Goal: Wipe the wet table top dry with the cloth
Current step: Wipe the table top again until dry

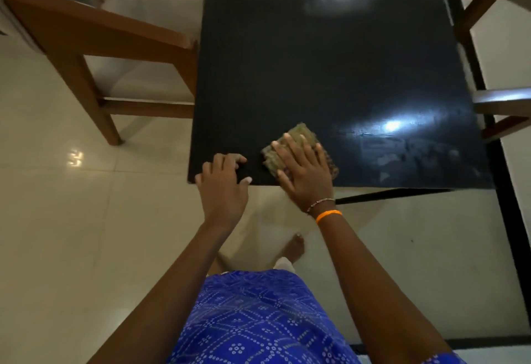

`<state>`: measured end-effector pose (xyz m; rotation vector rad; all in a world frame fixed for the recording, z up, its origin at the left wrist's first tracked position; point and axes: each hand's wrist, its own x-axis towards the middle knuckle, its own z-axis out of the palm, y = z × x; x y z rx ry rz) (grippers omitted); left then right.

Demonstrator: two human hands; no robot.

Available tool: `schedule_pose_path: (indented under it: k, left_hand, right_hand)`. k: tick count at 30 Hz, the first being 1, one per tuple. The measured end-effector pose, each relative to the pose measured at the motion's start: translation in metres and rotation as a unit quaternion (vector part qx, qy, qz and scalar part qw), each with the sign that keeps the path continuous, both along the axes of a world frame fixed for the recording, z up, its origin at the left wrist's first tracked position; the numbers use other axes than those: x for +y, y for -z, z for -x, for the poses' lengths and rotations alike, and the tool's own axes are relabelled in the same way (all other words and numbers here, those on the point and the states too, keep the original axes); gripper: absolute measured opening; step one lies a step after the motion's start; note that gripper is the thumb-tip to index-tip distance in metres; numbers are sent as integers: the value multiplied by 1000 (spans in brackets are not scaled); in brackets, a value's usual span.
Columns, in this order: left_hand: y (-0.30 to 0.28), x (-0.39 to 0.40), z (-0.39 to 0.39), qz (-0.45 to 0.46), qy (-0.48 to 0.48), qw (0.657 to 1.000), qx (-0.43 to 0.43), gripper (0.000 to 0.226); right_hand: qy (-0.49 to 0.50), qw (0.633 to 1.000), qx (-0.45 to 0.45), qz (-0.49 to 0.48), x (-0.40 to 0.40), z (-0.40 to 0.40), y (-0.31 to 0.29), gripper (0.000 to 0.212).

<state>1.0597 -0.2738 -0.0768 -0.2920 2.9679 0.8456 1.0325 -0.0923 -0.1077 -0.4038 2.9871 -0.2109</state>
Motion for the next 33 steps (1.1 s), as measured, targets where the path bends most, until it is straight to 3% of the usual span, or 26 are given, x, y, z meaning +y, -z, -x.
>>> schedule_pose_path:
  k: [6,10,15,18,22,26,29,33]
  left_hand:
    - [1,98,16,49,122,991,14,52]
    - [2,141,22,78,153,985,14,61]
    - [7,160,23,95,123,988,-4,74]
    - [5,161,25,99,91,991,-14,81]
    - [4,162,24,97,51,993,-37,88]
    - [5,163,19,110,15,993,-41,95]
    - [4,169,19,117,17,991,-59,99]
    - [1,181,26,98,33,993,-49,87]
  right_hand:
    - [191,981,-18,-33,171,-9,-10,63]
    - [342,938,-36,-49,267,-8,-14,59]
    - [471,882,-15,-27,261,12,-7,58]
    - [424,905,-26,-17,206,34,-3,63]
    - [213,977,-28,16,113,55,-1,66]
    - [64,997,-32,35,87,61,-1,64]
    - [29,999,-21,41,124,63,-2,61]
    - [113,993,-3,31,192,71,-3,60]
